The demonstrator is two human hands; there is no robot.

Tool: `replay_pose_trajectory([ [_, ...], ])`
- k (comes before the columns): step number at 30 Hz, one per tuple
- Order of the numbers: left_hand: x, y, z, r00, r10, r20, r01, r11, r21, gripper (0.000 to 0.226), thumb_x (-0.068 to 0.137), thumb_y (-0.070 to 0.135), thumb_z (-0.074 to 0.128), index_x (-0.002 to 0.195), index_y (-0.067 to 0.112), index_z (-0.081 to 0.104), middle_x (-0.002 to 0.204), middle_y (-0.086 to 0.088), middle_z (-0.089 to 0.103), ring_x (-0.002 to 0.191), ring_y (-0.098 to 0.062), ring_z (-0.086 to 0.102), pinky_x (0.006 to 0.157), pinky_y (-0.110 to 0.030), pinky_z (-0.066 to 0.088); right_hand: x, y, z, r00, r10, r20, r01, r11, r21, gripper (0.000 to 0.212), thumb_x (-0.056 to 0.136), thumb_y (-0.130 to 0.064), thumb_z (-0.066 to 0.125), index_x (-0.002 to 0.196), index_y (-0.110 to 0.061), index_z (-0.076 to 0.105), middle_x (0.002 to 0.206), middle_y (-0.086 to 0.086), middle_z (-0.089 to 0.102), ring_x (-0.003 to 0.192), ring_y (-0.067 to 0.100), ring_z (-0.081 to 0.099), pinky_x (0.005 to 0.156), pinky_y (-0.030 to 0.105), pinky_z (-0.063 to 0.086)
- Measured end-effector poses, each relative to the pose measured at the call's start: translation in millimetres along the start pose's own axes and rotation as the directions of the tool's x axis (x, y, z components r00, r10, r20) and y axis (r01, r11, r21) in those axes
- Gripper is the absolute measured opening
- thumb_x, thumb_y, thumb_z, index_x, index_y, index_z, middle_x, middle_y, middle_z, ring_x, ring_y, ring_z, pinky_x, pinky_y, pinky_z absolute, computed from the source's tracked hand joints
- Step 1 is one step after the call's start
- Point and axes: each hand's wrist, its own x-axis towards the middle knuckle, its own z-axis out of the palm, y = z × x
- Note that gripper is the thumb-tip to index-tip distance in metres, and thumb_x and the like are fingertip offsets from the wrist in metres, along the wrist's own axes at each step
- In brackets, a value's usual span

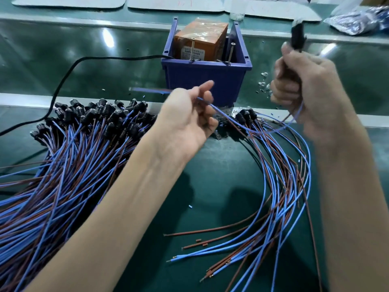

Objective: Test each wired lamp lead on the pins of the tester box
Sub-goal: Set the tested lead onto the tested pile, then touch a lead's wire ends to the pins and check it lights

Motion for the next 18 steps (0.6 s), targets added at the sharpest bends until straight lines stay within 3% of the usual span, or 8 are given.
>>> replay_pose_trajectory([
  [3,-6,-12,12,0.981,0.038,0.19,-0.097,0.945,0.311,0.035,0.103,0.022,0.035,0.084,0.018,0.065,0.055,0.012,0.051,0.05,-0.004,0.039,0.048,-0.015,0.036,-2,4,-1,0.999,0.035,0.041,-0.031,0.997,-0.075,0.034,0.099,-0.029,0.047,0.072,-0.016,0.061,0.057,-0.004,0.045,0.048,0.006,0.034,0.044,0.015,0.029],
  [7,-8,-21,17,0.962,0.07,0.264,-0.213,0.797,0.566,0.034,0.102,0.019,0.041,0.082,0.015,0.068,0.054,0.011,0.056,0.047,-0.002,0.044,0.048,-0.009,0.041,-3,6,2,0.998,0.046,0.03,-0.038,0.974,-0.226,0.028,0.096,-0.033,0.054,0.08,-0.019,0.073,0.068,0.006,0.02,0.054,0.011,0.015,0.04,0.014,0.018],
  [12,-9,-26,10,0.963,0.061,0.264,-0.232,0.687,0.689,0.031,0.103,0.017,0.04,0.089,0.012,0.067,0.062,0.006,0.06,0.047,0.001,0.046,0.049,-0.006,0.041,-4,7,5,0.998,0.065,-0.014,-0.066,0.957,-0.284,0.02,0.086,-0.03,0.068,0.073,-0.017,0.076,0.056,-0.001,0.021,0.05,0.011,0.015,0.038,0.015,0.018],
  [18,-6,-33,2,0.965,0.018,0.262,-0.222,0.591,0.776,0.028,0.103,0.016,0.041,0.095,0.007,0.066,0.066,0.004,0.064,0.047,0.0,0.049,0.051,-0.006,0.041,-6,7,8,0.995,0.082,0.062,-0.059,0.951,-0.305,0.019,0.075,-0.035,0.075,0.075,-0.016,0.077,0.055,0.001,0.021,0.056,0.019,0.011,0.039,0.017,0.015],
])
